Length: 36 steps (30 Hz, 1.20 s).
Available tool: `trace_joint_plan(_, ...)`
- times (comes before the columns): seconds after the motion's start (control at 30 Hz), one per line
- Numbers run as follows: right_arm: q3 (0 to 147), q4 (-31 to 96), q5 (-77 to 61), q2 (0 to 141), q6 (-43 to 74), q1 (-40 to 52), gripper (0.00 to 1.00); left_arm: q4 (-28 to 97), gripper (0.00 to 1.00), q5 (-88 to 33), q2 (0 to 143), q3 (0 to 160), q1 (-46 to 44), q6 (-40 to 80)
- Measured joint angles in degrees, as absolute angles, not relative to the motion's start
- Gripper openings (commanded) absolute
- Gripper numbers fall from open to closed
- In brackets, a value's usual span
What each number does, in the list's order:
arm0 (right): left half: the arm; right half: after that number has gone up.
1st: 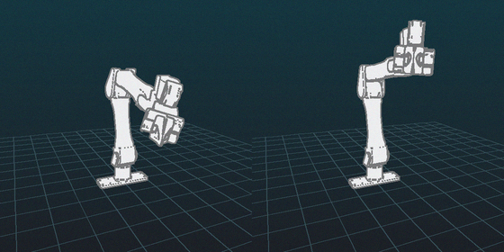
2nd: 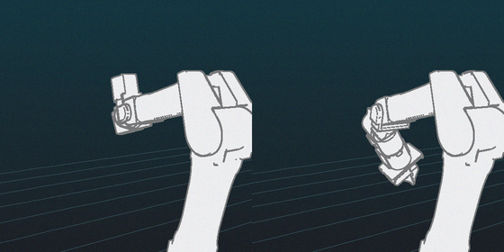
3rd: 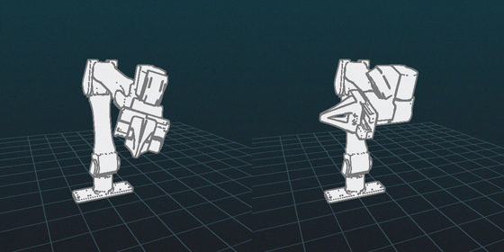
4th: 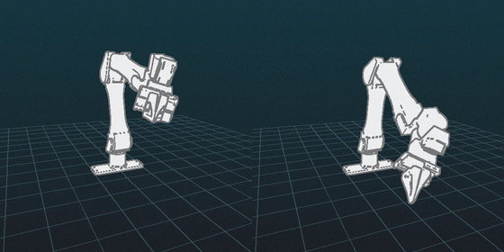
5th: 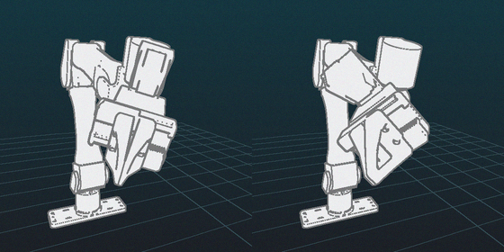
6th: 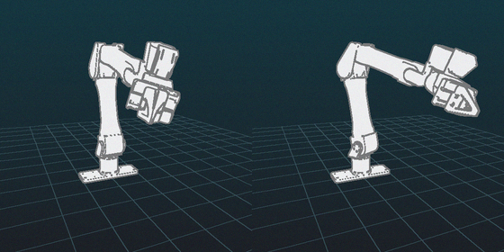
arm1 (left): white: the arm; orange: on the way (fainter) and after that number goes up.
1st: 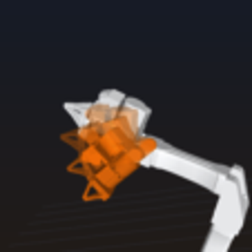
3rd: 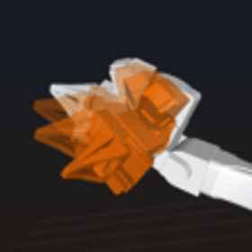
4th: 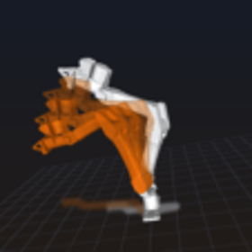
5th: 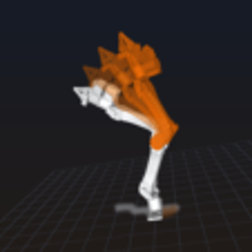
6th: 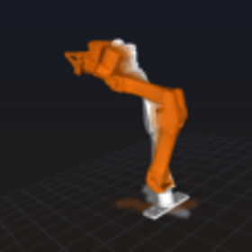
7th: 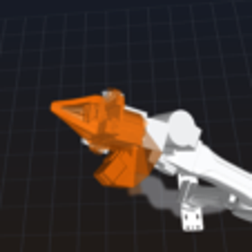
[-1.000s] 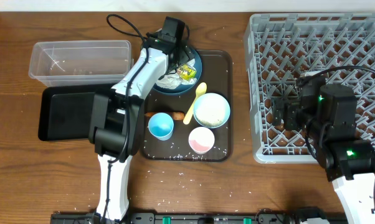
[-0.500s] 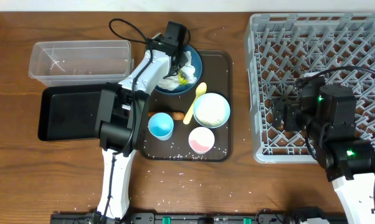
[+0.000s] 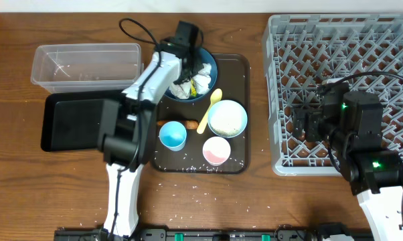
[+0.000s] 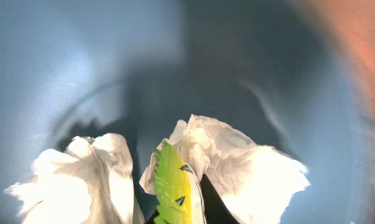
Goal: Sort waste into correct bins and load items into the dishwasher rack
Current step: 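Grasp the yellow snack wrapper on the blue plate with the left gripper, then carry the wrapper left and drop it into the clear plastic bin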
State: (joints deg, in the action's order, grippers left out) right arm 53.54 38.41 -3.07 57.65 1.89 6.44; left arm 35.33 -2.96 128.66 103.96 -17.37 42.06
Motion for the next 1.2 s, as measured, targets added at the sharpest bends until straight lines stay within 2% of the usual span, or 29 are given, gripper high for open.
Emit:
trace_joint_plan(0.33,53.54,38.54,-3.07,57.65,1.89,6.44,0.99,41.28,0.06,-3.88,109.73,105.36,-12.60,35.29)
trace_joint_plan(0.67,53.54,38.59,-3.07,57.65,1.89,6.44,0.99,42.50,0.07,1.28,111.48,105.41,0.01,32.91)
trace_joint_plan(0.83,53.54,38.57,-3.07,57.65,1.89,6.44,0.99,41.41,0.17,2.63,115.37,105.38,5.89,32.56)
trace_joint_plan(0.97,53.54,38.61,-3.07,57.65,1.89,6.44,0.99,40.25,0.52,3.11,118.74,105.36,7.66,32.08)
trace_joint_plan(1.07,53.54,39.51,-3.07,57.65,1.89,6.44,0.99,40.25,0.72,3.18,120.01,105.21,8.12,32.01)
trace_joint_plan(1.2,53.54,40.03,-3.07,57.65,1.89,6.44,0.99,39.07,0.79,3.20,119.87,105.10,8.21,32.25)
